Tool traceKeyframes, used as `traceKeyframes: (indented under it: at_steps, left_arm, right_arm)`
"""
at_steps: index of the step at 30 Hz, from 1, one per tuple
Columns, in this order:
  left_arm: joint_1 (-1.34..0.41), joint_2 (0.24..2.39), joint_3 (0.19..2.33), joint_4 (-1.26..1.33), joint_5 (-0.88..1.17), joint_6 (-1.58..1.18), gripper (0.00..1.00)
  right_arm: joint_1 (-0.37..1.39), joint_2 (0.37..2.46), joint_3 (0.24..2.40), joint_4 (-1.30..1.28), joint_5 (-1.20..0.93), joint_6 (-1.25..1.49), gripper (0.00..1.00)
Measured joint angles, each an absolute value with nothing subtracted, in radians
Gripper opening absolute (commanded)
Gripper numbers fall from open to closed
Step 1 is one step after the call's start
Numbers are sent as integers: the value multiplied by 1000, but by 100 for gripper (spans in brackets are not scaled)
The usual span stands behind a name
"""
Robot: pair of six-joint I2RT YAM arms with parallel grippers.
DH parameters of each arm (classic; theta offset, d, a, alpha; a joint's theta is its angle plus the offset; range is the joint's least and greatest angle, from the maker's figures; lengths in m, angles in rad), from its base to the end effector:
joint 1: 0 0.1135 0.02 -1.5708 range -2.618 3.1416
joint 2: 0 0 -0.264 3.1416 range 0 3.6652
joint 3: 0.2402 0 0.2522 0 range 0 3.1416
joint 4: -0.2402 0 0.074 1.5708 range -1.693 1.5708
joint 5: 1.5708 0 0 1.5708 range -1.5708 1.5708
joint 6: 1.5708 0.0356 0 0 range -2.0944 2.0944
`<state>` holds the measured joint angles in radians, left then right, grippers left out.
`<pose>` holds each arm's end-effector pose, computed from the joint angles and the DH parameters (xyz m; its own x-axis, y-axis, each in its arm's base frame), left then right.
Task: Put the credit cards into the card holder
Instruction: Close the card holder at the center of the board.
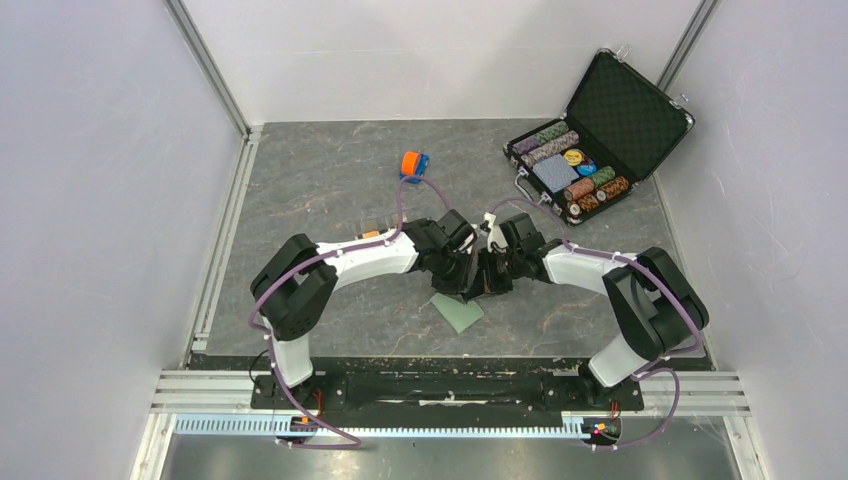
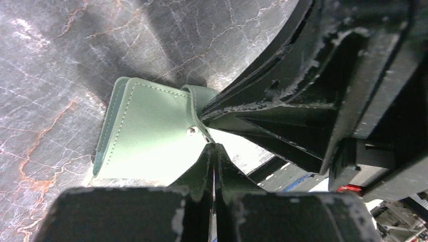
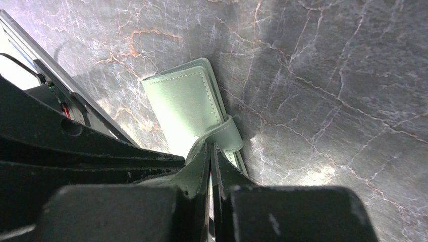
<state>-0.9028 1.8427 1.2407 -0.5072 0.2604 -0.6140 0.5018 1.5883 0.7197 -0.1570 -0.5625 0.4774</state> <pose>0.2251 -0.3001 0.1815 -0.9313 0.2816 -0.2312 0.3586 0.8206 -0.4450 0.2387 0.1526 0.1402 -0.9642 -0.0856 -0.2511 -0.2323 0.7295 0.6433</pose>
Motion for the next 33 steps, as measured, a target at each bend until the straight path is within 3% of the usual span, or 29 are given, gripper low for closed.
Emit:
traceKeyframes:
  at_steps: [33]
  left_arm:
    - [-886,1837,1194,-517,194,-615,2]
  right_arm:
    - [503,1592,707,-102,-631,477,0]
